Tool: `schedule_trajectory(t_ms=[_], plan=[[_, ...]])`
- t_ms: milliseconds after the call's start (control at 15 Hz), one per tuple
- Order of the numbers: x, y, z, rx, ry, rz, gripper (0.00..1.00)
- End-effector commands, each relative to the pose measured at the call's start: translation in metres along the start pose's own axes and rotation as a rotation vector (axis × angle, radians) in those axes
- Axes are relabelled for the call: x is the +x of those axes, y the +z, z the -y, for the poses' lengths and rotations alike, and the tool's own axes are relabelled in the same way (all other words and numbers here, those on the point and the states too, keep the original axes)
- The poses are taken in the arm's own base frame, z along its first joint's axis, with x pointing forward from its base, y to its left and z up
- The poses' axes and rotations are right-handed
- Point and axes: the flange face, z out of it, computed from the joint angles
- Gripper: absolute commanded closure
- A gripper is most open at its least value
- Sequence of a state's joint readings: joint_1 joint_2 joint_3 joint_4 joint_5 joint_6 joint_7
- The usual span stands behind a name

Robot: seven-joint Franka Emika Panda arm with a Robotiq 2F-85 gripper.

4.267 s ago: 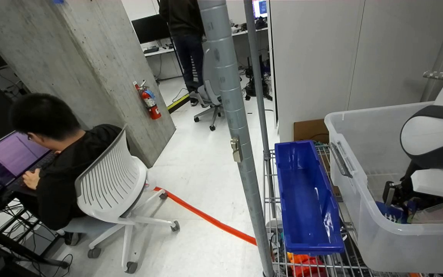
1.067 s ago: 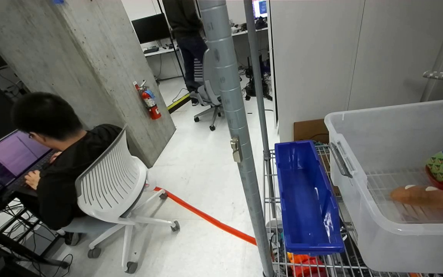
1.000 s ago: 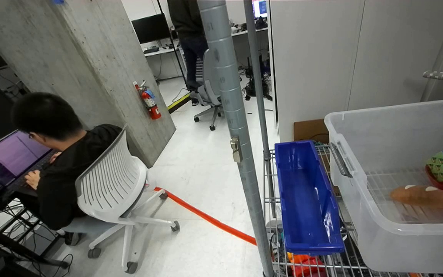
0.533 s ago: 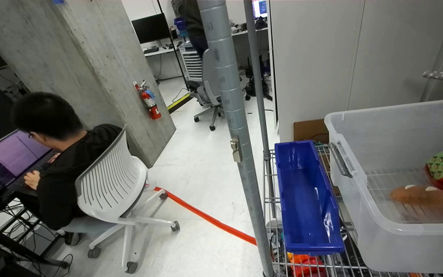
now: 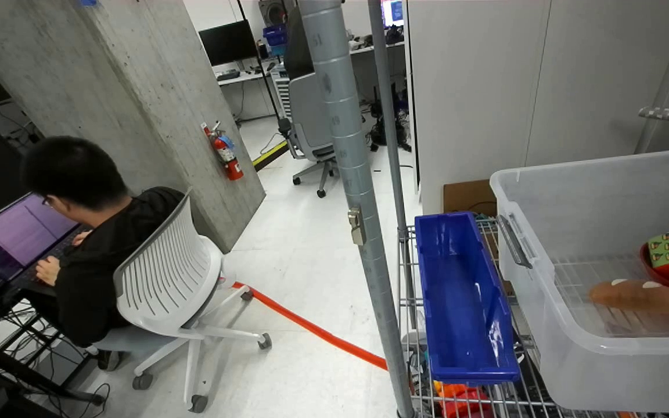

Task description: Put the cube in the red bowl

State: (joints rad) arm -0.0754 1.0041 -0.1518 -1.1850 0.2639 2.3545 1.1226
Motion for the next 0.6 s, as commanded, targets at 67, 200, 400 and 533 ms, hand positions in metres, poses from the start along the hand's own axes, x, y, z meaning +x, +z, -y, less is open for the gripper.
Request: schedule_trajectory(t_ms=[67, 200, 400, 533], plan=[[-0.034, -0.036, 0.003, -0.030, -0.091, 0.017, 0.00], [-0.060, -0.056, -0.003, -0.042, -0.182, 0.046, 0.00], [-0.065, -0.046, 0.006, -0.027, -0.184, 0.051, 0.00], [-0.077, -0.058, 0.001, -0.034, -0.209, 0.068, 0.00]])
